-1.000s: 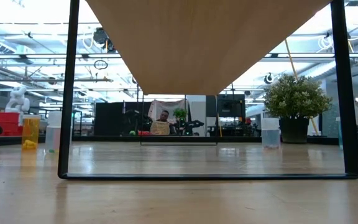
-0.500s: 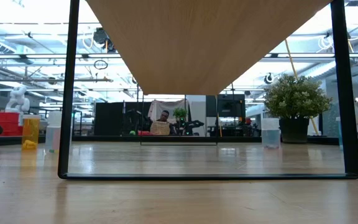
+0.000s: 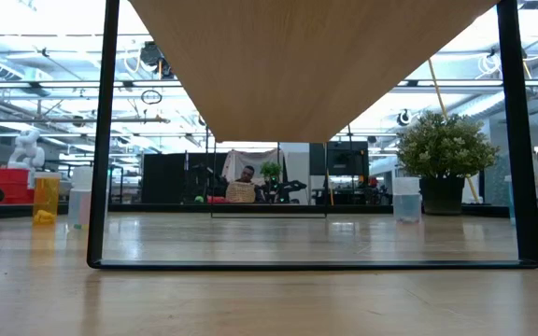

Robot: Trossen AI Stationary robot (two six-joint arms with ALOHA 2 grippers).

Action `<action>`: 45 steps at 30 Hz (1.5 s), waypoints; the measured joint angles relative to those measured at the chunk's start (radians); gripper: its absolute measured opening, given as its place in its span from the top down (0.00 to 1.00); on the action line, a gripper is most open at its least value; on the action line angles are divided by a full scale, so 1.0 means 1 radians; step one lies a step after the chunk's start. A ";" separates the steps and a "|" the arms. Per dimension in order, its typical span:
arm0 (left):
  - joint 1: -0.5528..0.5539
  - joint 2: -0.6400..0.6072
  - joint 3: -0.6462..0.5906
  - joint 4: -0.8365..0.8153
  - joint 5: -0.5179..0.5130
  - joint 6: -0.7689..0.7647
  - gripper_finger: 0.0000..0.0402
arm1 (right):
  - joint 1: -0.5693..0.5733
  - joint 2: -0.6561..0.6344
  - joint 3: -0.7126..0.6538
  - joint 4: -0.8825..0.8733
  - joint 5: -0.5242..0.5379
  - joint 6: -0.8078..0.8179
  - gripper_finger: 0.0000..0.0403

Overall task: Pick and place medicine bottles onto shelf by color
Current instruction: Put the white medicine bottle on the shelf aligned with the other white medicine bottle, then put the bottom transparent pill bottle on the shelf

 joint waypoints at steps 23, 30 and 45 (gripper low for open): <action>-0.001 0.000 0.000 -0.024 0.046 0.000 0.15 | 0.081 -0.121 0.001 0.075 0.004 0.048 0.23; -0.055 0.000 0.000 -0.117 0.072 -0.013 0.15 | 0.206 -0.200 0.001 0.073 0.057 0.122 0.23; -0.180 0.000 -0.021 -0.239 0.071 -0.205 0.15 | 0.569 -0.268 0.001 -0.065 0.363 0.360 0.23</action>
